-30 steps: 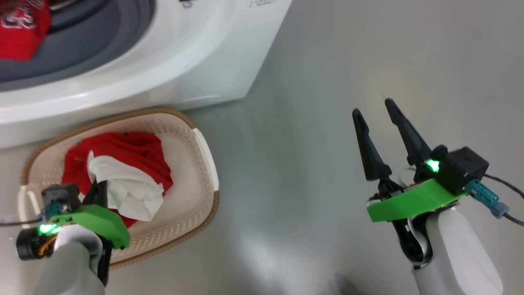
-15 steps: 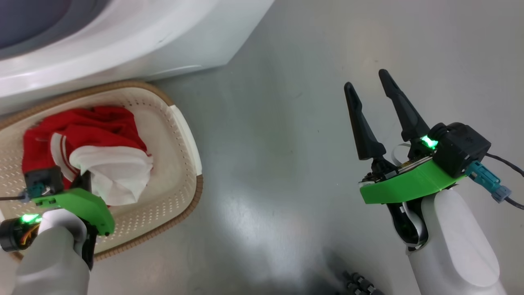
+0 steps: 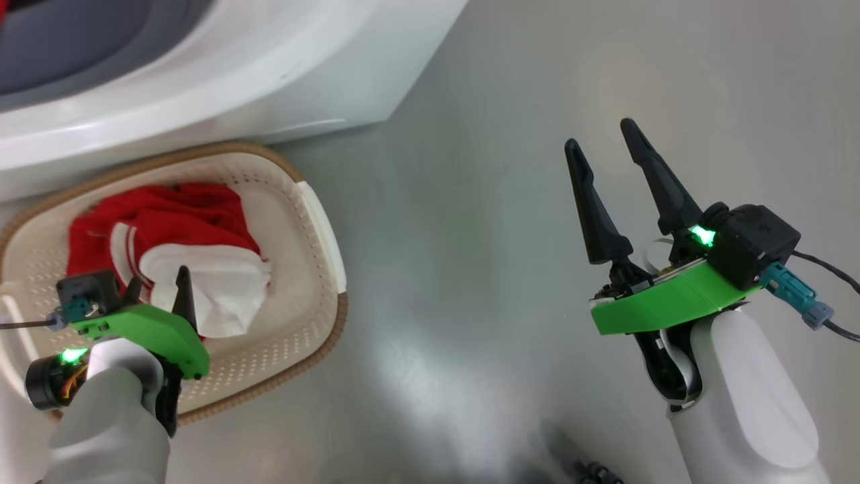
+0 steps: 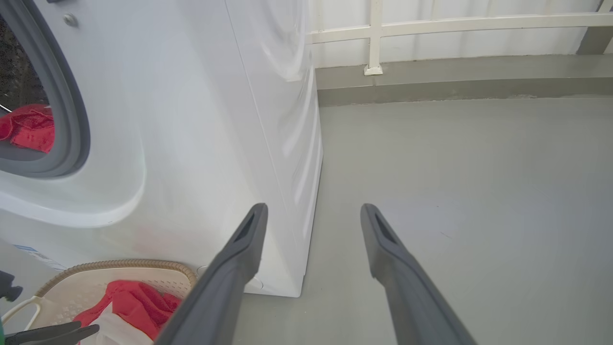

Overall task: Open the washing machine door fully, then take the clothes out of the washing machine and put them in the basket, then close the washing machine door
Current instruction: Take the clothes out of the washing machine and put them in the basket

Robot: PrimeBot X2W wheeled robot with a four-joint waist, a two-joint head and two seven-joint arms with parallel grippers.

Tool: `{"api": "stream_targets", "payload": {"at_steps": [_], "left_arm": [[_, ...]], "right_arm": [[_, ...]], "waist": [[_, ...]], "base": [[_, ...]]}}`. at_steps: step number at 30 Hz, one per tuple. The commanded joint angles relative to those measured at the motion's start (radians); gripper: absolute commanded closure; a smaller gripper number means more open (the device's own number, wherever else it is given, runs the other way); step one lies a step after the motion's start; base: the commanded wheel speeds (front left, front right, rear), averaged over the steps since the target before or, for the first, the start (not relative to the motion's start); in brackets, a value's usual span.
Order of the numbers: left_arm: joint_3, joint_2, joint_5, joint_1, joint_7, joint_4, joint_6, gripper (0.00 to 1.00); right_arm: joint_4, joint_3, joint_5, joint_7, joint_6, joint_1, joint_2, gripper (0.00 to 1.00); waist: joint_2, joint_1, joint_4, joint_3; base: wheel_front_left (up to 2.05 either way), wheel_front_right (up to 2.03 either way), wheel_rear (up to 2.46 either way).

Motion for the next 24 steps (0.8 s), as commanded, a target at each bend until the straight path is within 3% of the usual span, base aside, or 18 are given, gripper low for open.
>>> {"api": "stream_targets", "payload": {"at_steps": [1, 8, 24], "left_arm": [[0.022, 0.028, -0.009, 0.041, -0.012, -0.012, 0.000, 0.00], [0.027, 0.009, -0.034, 0.098, -0.012, -0.118, -0.003, 0.00], [0.005, -0.010, -0.070, 0.322, -0.012, -0.510, -0.004, 0.00]], "right_arm": [[-0.018, 0.018, 0.005, -0.005, 0.002, 0.030, 0.000, 0.00], [-0.001, 0.005, 0.004, -0.005, 0.002, 0.061, -0.029, 0.00], [0.024, -0.011, 0.010, -0.005, 0.002, 0.153, -0.076, 0.00]], "waist": [[0.0000, 0.0000, 0.022, -0.026], [0.0000, 0.0000, 0.061, -0.112], [0.0000, 0.0000, 0.139, -0.333]], "base": [[0.00, 0.00, 0.00], [0.00, 0.00, 0.00], [0.00, 0.00, 0.00]]}}
